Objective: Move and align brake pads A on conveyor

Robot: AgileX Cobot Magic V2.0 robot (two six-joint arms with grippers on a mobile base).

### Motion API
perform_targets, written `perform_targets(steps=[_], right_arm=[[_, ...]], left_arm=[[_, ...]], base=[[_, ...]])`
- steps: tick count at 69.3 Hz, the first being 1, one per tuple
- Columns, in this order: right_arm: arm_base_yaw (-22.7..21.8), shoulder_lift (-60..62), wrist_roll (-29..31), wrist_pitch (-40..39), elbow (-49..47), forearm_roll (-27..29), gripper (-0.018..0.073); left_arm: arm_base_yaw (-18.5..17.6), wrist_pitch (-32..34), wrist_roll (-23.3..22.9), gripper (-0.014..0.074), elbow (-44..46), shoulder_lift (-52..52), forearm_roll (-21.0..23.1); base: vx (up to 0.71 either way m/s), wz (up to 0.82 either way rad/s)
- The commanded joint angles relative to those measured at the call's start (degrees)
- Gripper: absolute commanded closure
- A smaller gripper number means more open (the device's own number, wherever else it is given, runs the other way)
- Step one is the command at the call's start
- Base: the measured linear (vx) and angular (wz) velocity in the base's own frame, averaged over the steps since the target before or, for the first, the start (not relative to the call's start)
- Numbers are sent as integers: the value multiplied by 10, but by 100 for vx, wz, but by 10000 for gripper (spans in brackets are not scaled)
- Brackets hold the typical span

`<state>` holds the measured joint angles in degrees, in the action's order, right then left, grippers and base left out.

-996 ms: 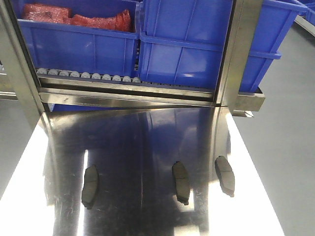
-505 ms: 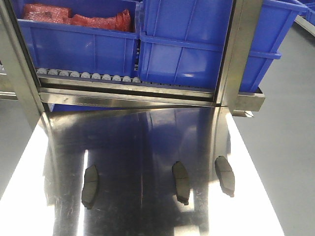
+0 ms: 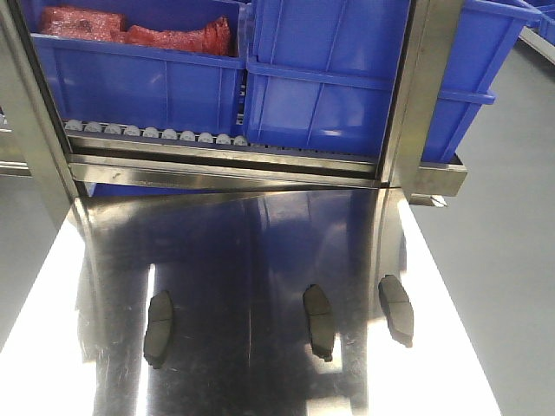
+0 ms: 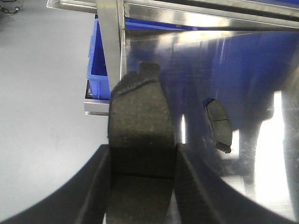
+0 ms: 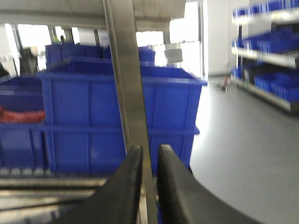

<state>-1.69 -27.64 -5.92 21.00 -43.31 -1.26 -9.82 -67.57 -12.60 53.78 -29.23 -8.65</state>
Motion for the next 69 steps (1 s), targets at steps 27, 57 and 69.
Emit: perform_targets(steps=[27, 57, 69], right_arm=[[9, -230, 0, 117, -168, 32, -93], [92, -468, 3, 210, -281, -7, -36], [92, -567, 35, 290, -333, 18, -34]], left_arm=[[2, 44, 0, 603, 14, -5, -7], [2, 44, 0, 603, 14, -5, -7], [2, 44, 0, 603, 14, -5, -7]], base=[[0, 0], [0, 0], [0, 0]])
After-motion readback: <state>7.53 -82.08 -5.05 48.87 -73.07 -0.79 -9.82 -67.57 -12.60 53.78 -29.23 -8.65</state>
